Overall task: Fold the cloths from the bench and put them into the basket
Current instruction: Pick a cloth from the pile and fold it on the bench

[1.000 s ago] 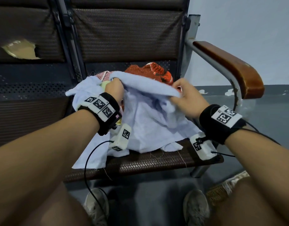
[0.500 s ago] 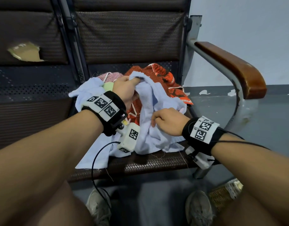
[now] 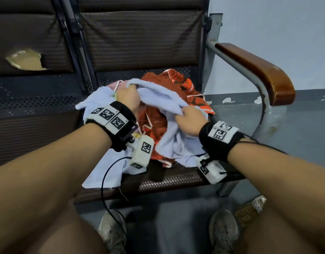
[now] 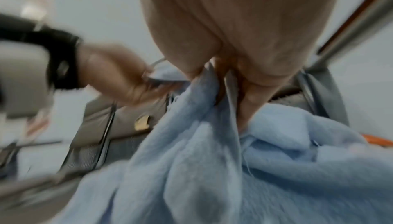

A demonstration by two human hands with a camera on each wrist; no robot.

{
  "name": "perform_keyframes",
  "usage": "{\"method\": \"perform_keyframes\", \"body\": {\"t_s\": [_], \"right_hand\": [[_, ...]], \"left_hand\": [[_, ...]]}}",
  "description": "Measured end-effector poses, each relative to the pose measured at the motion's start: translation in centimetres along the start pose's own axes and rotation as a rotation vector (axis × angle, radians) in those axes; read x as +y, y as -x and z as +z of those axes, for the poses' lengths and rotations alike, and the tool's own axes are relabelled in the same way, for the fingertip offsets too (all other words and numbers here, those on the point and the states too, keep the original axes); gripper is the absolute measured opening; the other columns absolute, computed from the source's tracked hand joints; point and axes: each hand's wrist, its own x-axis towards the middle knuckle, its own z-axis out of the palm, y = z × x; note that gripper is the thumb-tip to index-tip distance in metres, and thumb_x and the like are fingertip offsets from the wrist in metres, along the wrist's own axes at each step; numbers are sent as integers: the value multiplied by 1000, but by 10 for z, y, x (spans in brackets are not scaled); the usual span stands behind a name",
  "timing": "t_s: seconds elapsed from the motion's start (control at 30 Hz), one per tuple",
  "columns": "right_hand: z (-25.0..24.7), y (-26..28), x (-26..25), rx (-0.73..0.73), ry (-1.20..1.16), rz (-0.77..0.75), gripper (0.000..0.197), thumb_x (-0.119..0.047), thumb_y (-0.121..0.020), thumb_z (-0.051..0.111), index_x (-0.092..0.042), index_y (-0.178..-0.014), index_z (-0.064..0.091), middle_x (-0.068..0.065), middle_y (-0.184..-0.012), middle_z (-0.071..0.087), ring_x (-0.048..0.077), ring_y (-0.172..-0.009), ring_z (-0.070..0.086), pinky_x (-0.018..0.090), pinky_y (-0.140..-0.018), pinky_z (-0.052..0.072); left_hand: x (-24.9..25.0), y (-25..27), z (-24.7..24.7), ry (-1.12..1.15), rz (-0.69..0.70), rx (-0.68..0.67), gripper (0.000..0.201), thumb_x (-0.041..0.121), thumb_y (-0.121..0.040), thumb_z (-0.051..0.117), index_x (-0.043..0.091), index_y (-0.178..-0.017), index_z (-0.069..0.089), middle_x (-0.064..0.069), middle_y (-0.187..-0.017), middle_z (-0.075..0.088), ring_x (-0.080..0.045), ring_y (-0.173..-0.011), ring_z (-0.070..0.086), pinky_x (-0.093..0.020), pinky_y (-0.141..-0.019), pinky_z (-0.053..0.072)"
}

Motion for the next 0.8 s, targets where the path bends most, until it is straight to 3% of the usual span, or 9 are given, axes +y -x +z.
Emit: {"method": "perform_keyframes", "body": {"t_s": [0.07, 0.17, 0.23, 0.33, 0.4, 0.47, 0.6, 0.7, 0.8], "right_hand": [[-14, -2, 9, 94, -295, 46, 31, -15, -95, 50, -11, -66, 59, 5, -67, 54, 21, -67, 51, 29, -60, 38], [-28, -6, 19, 210, -625, 82, 37, -22, -96, 57, 11, -79, 61, 12, -68, 49, 21, -64, 45, 32, -59, 36], [-34, -4, 20, 204, -683, 54, 36, -34, -92, 61, -1, -76, 61, 10, -72, 47, 19, -67, 43, 32, -62, 34], [-44, 3, 33, 59, -317, -96, 35, -44, -83, 68, -18, -61, 59, 1, -60, 54, 9, -58, 47, 28, -54, 38], [-47, 8, 44, -95, 104, -152, 22, -33, -79, 76, -17, -72, 62, -4, -62, 55, 15, -63, 51, 27, -52, 36], [-46, 14, 49, -171, 274, -108, 16, -25, -78, 76, -18, -83, 62, -7, -69, 51, 18, -71, 50, 29, -57, 33], [-46, 20, 61, -124, 210, -100, 13, -13, -88, 63, -13, -96, 73, -2, -85, 62, 14, -78, 54, 25, -71, 38], [-45, 22, 65, -156, 104, -78, 30, -2, -88, 50, -18, -72, 70, -7, -65, 62, 4, -54, 50, 25, -64, 42], [-35, 26, 70, -181, 44, -38, 35, -9, -90, 49, -22, -63, 67, -4, -70, 67, 13, -65, 58, 29, -68, 45]], "left_hand": [[-2, -9, -12, -14, 5, 63, 37, 10, -100, 45, 2, -135, 54, -22, -125, 64, -33, -101, 70, -33, -70, 62], [-5, -10, -18, -3, 44, 83, 42, 1, -99, 38, 11, -138, 51, -25, -108, 69, -23, -58, 72, -22, -42, 50], [-6, -9, -15, -49, 64, 90, 34, 2, -100, 39, 12, -128, 57, -19, -95, 69, -17, -48, 68, -19, -39, 47], [-5, -12, -18, -84, 87, 128, 25, 0, -96, 44, 3, -115, 61, -18, -89, 67, -29, -68, 68, -28, -48, 56], [-6, -17, -23, -152, 118, 129, 26, -2, -92, 47, 4, -113, 62, -18, -94, 67, -33, -86, 69, -38, -66, 62], [-7, -19, -29, -160, 129, 158, 24, -4, -89, 47, 11, -99, 63, -14, -85, 65, -31, -81, 68, -34, -60, 61], [-12, -23, -36, -207, 131, 170, 22, -4, -86, 55, 19, -84, 55, -19, -90, 64, -37, -92, 70, -51, -76, 60], [-18, -23, -40, -245, 115, 168, 21, -2, -85, 59, 18, -80, 57, -21, -94, 66, -37, -94, 70, -56, -81, 58], [-24, -27, -42, -260, 81, 146, 19, 1, -82, 66, 17, -73, 62, -17, -84, 66, -32, -84, 68, -53, -82, 59]]}}
